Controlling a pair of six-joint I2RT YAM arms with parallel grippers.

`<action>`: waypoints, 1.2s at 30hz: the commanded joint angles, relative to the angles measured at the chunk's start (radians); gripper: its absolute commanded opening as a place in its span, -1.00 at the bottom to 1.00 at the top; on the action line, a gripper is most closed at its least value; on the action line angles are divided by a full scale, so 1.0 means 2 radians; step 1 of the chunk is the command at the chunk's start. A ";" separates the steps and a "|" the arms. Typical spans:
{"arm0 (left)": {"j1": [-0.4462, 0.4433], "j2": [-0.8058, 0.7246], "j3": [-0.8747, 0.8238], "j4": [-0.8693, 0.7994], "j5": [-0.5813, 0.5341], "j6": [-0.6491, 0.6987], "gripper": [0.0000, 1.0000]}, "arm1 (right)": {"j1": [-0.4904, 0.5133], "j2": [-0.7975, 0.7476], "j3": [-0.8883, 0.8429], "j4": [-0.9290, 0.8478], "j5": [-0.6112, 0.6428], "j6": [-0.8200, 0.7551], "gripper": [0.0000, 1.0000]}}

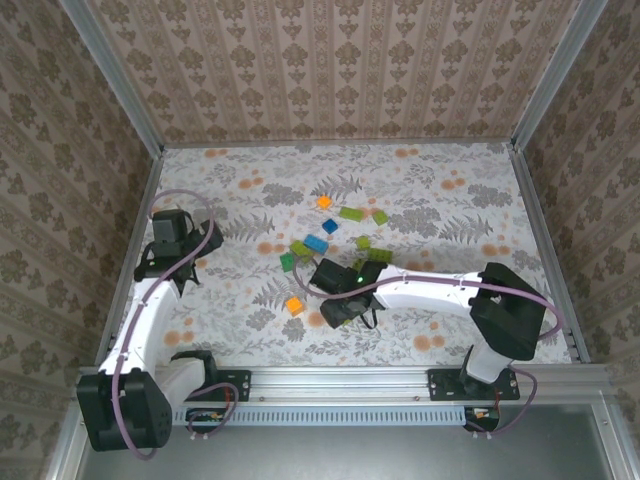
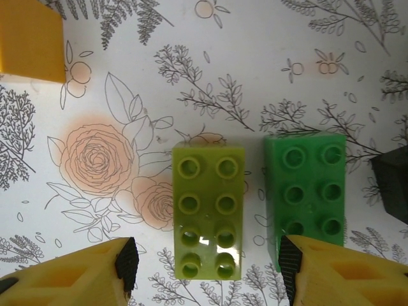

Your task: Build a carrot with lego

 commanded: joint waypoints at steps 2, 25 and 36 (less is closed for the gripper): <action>0.004 0.005 0.014 -0.007 0.005 -0.002 1.00 | 0.009 0.017 0.013 -0.013 0.004 0.016 0.23; 0.005 0.008 0.013 0.000 0.018 -0.003 1.00 | 0.020 0.051 0.022 -0.015 0.022 0.029 0.04; 0.005 0.013 0.013 0.004 0.021 -0.002 1.00 | 0.023 0.017 0.023 -0.030 0.030 0.028 0.05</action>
